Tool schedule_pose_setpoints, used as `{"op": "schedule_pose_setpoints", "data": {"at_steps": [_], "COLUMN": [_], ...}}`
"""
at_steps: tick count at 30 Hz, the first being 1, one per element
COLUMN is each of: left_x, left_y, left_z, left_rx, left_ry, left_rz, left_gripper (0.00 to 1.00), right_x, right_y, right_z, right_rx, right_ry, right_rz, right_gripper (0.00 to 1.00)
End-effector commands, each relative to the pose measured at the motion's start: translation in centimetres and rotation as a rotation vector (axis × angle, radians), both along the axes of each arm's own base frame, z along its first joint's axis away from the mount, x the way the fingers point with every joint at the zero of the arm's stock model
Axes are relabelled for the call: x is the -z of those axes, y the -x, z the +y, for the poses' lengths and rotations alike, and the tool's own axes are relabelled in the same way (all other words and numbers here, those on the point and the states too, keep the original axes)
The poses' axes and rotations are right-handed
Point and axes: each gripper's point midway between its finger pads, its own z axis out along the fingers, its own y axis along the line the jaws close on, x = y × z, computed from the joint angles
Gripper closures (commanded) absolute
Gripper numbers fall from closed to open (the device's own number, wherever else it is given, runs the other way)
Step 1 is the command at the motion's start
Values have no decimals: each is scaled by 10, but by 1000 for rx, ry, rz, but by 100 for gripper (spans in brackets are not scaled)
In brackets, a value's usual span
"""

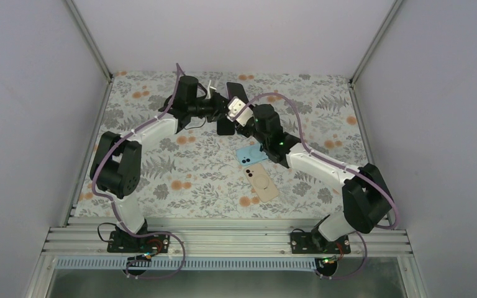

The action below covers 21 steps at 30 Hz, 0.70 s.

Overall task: Take the phone out of the phone case
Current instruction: Remove the phone case from the phone.

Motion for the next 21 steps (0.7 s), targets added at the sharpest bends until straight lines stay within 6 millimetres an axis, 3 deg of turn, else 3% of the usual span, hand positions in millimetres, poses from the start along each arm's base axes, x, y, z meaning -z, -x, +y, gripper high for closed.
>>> {"op": "schedule_pose_setpoints", "data": {"at_steps": [1, 21], "left_x": [-23, 0], "left_y": [9, 0], "left_z": [-1, 12], "left_rx": [53, -2], "left_ry": [54, 5], "left_rz": [-55, -22], "left_gripper": [98, 98], "right_x": [-24, -67], "right_y": [-13, -26], "right_z": [-35, -63], "right_rx": [176, 297], "right_ry": [5, -16], "right_rz": [-110, -207], "right_gripper": [68, 96]}}
